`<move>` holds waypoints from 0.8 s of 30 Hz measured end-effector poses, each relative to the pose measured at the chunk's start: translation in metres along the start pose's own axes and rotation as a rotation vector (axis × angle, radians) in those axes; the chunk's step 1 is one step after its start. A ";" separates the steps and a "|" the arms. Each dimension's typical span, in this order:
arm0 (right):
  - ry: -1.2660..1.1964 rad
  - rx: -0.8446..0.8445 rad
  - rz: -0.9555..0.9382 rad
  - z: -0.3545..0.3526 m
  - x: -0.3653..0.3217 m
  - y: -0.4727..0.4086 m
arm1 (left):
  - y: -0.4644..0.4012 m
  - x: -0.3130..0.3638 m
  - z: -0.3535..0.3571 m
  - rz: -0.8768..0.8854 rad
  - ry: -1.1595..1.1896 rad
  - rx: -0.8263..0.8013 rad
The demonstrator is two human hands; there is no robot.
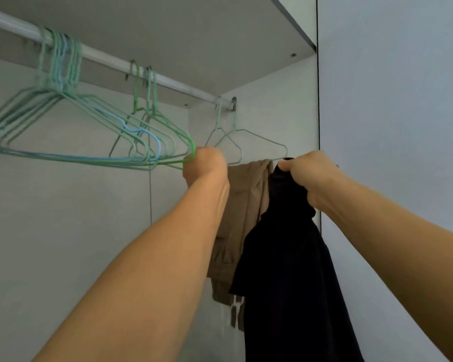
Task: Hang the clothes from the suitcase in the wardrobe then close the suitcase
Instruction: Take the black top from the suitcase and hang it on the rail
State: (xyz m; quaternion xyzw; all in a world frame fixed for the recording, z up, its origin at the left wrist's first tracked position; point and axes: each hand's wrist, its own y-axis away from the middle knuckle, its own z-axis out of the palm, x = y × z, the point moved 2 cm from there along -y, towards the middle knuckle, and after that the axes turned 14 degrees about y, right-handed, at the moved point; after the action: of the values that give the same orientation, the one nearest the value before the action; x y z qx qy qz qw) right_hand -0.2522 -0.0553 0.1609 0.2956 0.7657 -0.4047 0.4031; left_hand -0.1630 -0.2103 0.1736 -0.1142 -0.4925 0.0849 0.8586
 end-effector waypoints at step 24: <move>-0.087 -0.026 0.000 -0.032 -0.006 0.035 | 0.128 -0.021 -0.002 0.874 -0.421 -0.300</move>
State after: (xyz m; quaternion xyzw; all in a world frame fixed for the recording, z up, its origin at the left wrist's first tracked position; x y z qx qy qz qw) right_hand -0.2339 -0.0115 0.1642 0.2723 0.7528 -0.4071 0.4399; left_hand -0.1764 -0.0934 0.1197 -0.4123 -0.5677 0.3858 0.5991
